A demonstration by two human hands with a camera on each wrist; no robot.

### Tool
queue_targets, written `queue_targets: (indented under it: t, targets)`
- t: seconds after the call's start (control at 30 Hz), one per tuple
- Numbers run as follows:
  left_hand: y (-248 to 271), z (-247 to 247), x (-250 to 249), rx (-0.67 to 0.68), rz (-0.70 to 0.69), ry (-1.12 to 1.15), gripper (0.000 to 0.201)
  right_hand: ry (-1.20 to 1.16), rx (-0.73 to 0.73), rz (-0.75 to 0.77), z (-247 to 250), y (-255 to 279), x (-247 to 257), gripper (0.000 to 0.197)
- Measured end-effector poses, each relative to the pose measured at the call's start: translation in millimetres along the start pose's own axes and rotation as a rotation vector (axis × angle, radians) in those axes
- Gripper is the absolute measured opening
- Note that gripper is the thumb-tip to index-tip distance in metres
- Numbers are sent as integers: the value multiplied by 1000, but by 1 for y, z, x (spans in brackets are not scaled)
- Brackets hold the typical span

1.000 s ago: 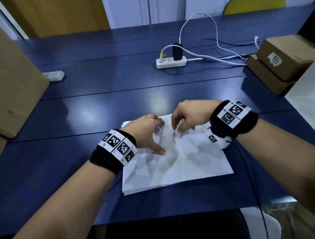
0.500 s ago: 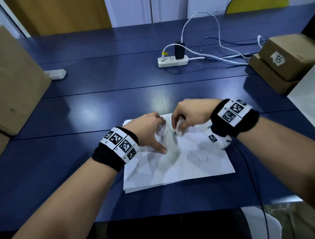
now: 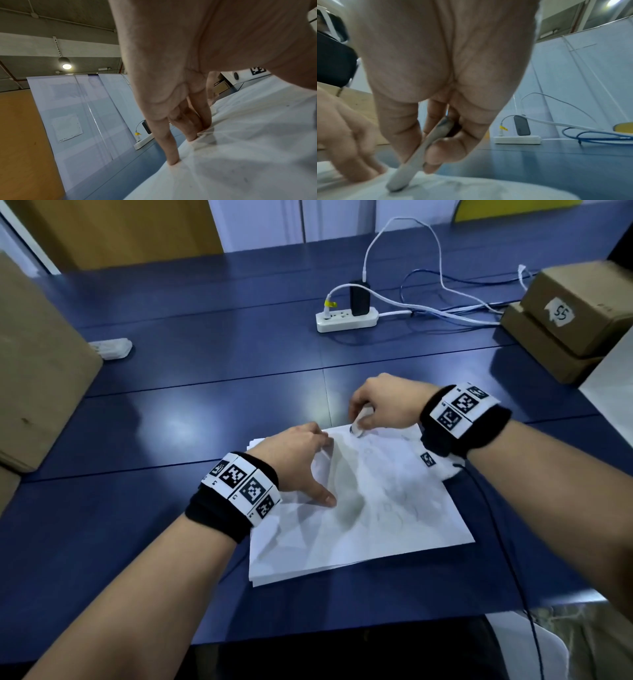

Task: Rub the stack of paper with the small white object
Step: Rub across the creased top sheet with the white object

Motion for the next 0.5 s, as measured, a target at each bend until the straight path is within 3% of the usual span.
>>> queue_targets:
  t: [0.13,0.17,0.3,0.37,0.5]
  targets:
    - [-3,-1,0,-7,-2,-20,96,-58,289,84,-13,18,19,14]
    - [-4,-1,0,-6,-4,-14,98,-52,300,98,-14,18,21,14]
    - [-4,0,1,15,12,-3,91,3,33,15,-2,0,3,19]
    - [-4,0,1,9,12,-3,90,-11,11,2,-1,0,-2,18]
    - [-4,0,1,14,13,-21,94,-86,311,93,-14,18,19,14]
Point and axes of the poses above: each hand's wrist, its own y-axis away from the middle knuckle, its own z-axis out of the back of the hand, x = y × z, the point moved 2 cm from there along -y, towards the middle knuckle, and after that the axes turned 2 degrees about x, right-handed, at the moved point
